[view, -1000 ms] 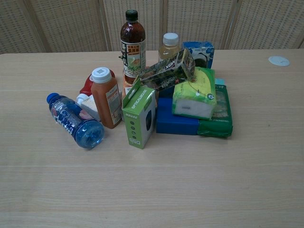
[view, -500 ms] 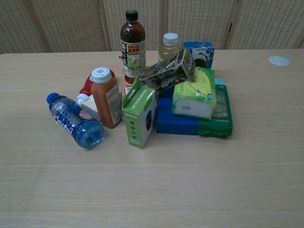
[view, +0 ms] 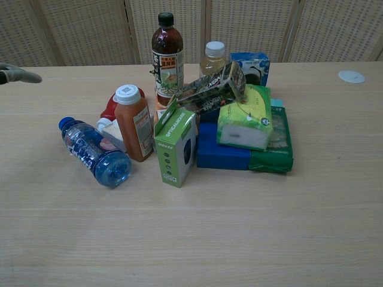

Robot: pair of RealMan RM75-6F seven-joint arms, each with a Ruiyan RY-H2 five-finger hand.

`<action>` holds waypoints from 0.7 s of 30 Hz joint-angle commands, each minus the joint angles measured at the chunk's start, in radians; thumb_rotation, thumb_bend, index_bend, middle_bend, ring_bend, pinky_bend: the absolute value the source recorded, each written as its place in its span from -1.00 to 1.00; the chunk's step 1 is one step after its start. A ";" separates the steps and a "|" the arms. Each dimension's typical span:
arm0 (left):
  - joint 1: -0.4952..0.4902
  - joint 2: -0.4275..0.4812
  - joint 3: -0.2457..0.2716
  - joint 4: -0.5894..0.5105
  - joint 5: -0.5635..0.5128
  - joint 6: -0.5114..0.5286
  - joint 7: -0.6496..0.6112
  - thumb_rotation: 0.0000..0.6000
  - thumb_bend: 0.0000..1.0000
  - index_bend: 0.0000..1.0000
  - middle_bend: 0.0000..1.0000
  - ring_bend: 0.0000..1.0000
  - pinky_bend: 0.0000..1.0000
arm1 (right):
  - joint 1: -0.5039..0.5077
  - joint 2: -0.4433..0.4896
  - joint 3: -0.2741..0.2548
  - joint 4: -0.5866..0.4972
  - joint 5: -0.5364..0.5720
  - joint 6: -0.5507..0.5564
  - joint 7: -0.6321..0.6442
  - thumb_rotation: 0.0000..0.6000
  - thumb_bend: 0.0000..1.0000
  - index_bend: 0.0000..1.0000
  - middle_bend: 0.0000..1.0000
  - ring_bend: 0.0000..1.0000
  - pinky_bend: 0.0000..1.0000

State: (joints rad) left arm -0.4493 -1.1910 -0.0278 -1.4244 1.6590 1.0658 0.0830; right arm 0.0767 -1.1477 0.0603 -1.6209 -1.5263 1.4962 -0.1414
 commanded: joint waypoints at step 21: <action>-0.137 -0.288 0.018 0.174 -0.097 -0.186 0.211 1.00 -1.00 -1.00 -1.00 -1.00 -1.00 | -0.004 0.040 0.007 -0.014 0.010 0.001 0.096 0.93 -1.00 -1.00 -1.00 -1.00 -1.00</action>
State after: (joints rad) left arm -0.5842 -1.4731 -0.0124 -1.2560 1.5678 0.8824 0.2891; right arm 0.0726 -1.1079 0.0669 -1.6353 -1.5169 1.4978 -0.0456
